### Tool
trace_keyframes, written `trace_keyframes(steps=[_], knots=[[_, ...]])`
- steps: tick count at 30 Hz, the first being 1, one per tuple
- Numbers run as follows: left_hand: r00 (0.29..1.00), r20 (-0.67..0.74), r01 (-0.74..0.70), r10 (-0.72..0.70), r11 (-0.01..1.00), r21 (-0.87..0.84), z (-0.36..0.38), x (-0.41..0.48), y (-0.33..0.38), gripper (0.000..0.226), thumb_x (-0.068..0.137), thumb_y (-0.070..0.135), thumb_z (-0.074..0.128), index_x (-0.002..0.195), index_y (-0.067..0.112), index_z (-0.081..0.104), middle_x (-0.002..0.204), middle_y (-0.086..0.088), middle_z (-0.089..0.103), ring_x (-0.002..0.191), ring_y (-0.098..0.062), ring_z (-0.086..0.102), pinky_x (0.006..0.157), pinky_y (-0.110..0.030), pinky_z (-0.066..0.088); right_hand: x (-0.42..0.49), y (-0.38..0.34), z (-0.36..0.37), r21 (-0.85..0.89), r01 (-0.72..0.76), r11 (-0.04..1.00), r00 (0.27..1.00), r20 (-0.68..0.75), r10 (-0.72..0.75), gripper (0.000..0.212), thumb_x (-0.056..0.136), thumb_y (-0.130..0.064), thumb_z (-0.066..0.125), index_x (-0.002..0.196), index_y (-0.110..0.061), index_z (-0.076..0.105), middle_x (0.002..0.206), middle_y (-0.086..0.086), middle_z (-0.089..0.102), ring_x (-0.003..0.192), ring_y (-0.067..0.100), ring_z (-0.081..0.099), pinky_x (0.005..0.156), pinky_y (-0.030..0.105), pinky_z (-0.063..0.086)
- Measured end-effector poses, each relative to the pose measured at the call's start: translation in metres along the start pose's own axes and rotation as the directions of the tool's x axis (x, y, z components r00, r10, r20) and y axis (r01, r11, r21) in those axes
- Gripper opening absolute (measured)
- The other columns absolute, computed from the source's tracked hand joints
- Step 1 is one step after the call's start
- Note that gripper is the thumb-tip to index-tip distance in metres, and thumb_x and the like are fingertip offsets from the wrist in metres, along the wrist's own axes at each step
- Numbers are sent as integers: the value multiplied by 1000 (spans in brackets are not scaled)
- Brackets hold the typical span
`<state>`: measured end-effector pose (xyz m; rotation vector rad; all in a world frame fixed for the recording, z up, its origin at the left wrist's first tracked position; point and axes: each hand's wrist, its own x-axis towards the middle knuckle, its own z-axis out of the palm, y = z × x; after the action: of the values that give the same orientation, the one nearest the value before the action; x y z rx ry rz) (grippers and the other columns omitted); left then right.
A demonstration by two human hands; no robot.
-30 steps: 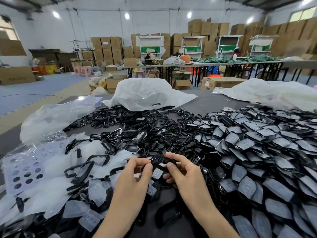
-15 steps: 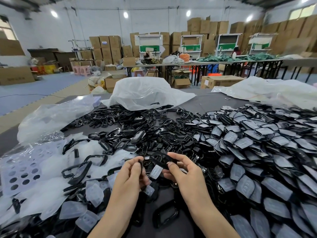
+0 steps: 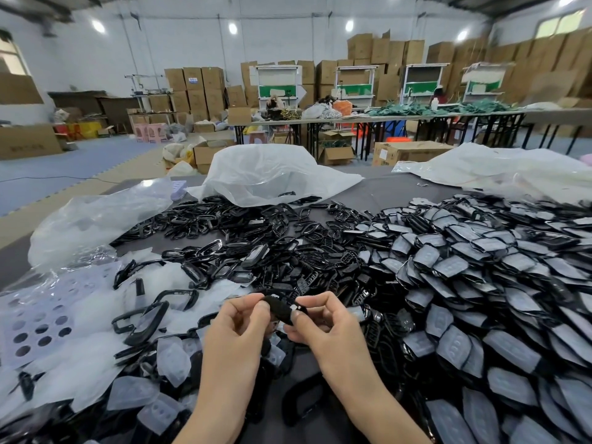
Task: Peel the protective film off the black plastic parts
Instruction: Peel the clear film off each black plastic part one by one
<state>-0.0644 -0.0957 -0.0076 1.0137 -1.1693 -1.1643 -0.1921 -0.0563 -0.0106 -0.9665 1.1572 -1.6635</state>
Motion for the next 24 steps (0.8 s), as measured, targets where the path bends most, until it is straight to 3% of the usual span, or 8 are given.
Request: trace_keyframes(steps=[3,7,10,13,16,20,22,24], knots=[[999,-1,-35,35,996,87,-1,-2,3,10,90,26,66,88,35,69,83,9,75,77,-5,69,77,-33,51,0,-2,0,14,9,1000,1000,20,-9,13,93,-4,68,95,-17,68,84,1,75,84,26,76,75,24,59],[999,28,-42,40,998,52,-2,-1,7,6,89,25,67,86,29,67,83,-5,73,78,-29,70,78,-44,56,0,-7,-1,77,-25,997,997,71,20,11,92,-5,69,101,-11,69,82,2,74,84,25,76,73,23,58],[991,57,-131,123,980,151,-5,0,8,18,90,22,65,88,39,61,77,-2,65,71,-27,63,70,-39,52,-1,-11,-2,107,-41,993,994,101,30,11,91,-4,69,100,-9,72,79,3,72,79,23,75,70,22,57],[981,135,-162,137,967,196,-7,2,8,23,93,16,63,98,39,62,85,-3,68,76,-26,65,66,-26,52,0,-11,-3,85,-26,996,993,120,16,12,92,-6,68,102,-10,72,80,3,73,78,21,74,69,22,57],[960,210,-244,185,920,307,-7,0,9,27,90,14,67,94,41,66,82,7,67,69,-10,63,62,-14,47,0,-8,-4,-24,-7,1000,994,108,10,15,91,-6,71,102,-16,72,79,5,75,73,17,72,67,20,56],[894,335,-442,298,706,553,-13,1,8,19,91,37,60,102,51,52,97,26,60,82,-3,60,65,-16,47,5,-4,-10,-173,24,985,999,-23,-28,17,91,-8,71,93,-25,72,77,5,75,67,14,71,64,19,54],[850,442,-523,286,562,641,-21,4,9,13,88,52,51,101,52,49,98,25,55,88,-2,56,68,-18,45,9,-5,-17,-192,39,981,994,-91,-58,16,91,-9,71,93,-25,70,74,5,75,65,14,70,64,20,54],[778,584,-624,231,395,674,-28,6,5,26,87,62,43,106,48,54,91,26,50,93,1,48,79,-19,42,12,-5,-23,-159,29,987,988,-143,-52,15,91,-10,72,94,-24,70,72,4,74,64,14,71,63,21,55]])
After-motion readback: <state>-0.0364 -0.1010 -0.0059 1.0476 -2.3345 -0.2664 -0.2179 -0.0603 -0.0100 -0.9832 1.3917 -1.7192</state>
